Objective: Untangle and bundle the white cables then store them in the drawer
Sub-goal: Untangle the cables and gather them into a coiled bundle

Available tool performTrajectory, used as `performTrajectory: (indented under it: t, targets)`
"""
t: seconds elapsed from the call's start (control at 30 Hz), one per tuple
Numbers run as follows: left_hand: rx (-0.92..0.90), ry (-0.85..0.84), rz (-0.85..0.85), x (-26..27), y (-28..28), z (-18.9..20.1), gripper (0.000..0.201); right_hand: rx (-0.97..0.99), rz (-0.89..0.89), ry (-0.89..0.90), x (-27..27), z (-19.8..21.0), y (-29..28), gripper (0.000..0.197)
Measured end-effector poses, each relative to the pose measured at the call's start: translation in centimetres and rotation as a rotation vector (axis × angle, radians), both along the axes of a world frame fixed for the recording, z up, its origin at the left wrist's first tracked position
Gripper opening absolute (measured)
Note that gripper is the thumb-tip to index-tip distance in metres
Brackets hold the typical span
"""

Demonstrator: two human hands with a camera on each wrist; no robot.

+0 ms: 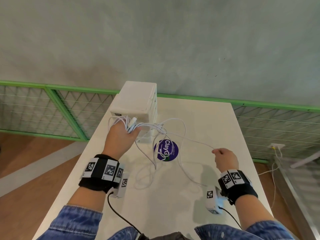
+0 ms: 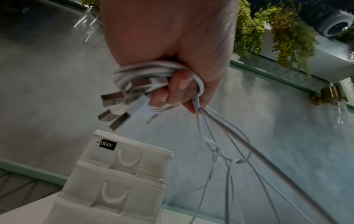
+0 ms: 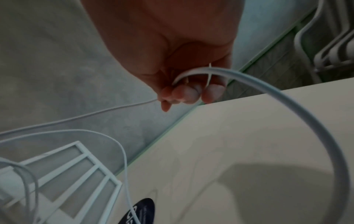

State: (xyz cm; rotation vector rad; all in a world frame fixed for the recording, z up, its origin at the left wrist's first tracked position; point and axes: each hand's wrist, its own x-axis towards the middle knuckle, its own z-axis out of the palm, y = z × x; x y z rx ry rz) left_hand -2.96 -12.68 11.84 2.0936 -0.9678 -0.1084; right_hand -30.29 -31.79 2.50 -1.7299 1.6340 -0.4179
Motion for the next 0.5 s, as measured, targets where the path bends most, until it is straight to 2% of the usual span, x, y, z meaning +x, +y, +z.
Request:
performTrajectory:
  t: [0.23,0.37,0.5]
  targets:
    - [0.039,-0.026,-0.023,0.5,-0.1,-0.2,0.029,0.127,-0.115,0.283,-3.1,-2.1,-0.3,0.031]
    - [0.029,-0.005,0.045,1.6,0.3,0.0,0.03,0.187,-0.046,0.453,-3.9,-2.6,0.5,0.033]
    - [-0.001,0.005,0.009,0.3,-0.2,1.0,0.026,0.172,0.009,0.387,-2.6,-2.9,0.8,0.03]
